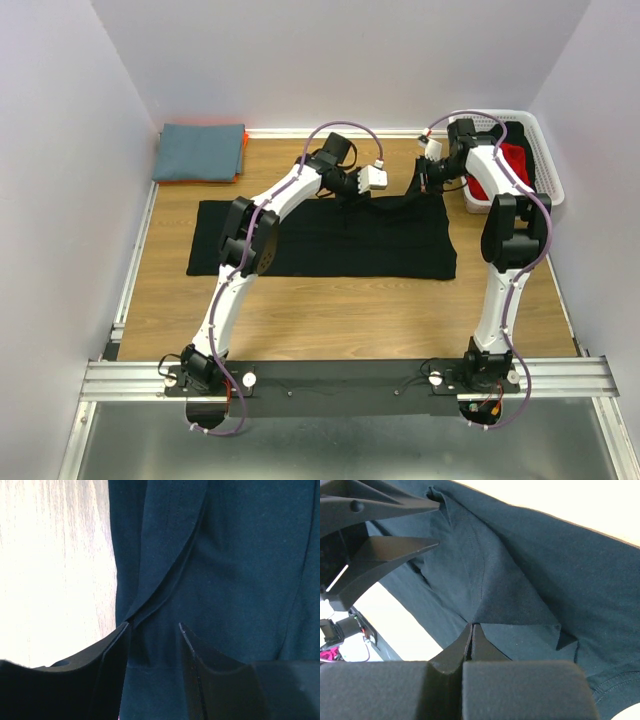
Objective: Fold and stack the t-shirts
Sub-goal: Fold the tshirt
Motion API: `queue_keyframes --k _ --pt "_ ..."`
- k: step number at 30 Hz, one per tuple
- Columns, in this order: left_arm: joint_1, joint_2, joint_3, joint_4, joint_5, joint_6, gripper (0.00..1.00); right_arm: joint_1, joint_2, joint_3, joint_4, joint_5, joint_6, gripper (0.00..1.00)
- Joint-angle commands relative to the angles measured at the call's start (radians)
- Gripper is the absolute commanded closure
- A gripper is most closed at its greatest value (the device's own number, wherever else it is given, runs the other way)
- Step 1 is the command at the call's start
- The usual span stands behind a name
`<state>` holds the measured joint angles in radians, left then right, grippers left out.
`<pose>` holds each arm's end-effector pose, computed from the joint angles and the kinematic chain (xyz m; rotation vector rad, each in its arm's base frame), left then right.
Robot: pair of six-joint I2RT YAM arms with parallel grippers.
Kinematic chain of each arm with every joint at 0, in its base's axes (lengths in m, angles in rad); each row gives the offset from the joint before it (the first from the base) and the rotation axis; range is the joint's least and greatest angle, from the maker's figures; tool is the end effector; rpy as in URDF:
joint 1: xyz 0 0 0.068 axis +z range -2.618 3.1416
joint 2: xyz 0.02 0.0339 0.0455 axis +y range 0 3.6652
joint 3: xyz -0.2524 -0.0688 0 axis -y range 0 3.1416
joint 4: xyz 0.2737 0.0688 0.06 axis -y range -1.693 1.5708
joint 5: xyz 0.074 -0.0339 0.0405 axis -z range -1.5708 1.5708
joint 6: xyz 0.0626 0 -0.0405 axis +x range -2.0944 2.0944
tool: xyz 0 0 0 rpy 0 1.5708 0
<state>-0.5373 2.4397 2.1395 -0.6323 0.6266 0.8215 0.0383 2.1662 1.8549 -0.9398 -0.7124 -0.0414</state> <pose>0.4677 -0.3214 0.1527 1.6756 1.6734 -0.6449 0.4767 0.0592 0.1805 -0.2653 2.6503 0.9886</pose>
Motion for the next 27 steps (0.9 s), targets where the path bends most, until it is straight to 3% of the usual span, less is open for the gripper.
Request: queue_keyframes --k 1,19,27 --pt "-0.015 0.002 -0.015 0.017 -0.037 0.025 0.50 0.006 -0.048 -0.013 -0.002 -0.033 0.009 0.99" --pt "-0.062 -0.004 -0.041 0.059 -0.128 0.088 0.52 0.005 -0.060 -0.022 -0.001 -0.052 0.011 1.00" --pt "-0.076 -0.017 -0.076 0.123 -0.186 0.103 0.58 0.005 -0.063 -0.025 -0.002 -0.050 0.011 0.99"
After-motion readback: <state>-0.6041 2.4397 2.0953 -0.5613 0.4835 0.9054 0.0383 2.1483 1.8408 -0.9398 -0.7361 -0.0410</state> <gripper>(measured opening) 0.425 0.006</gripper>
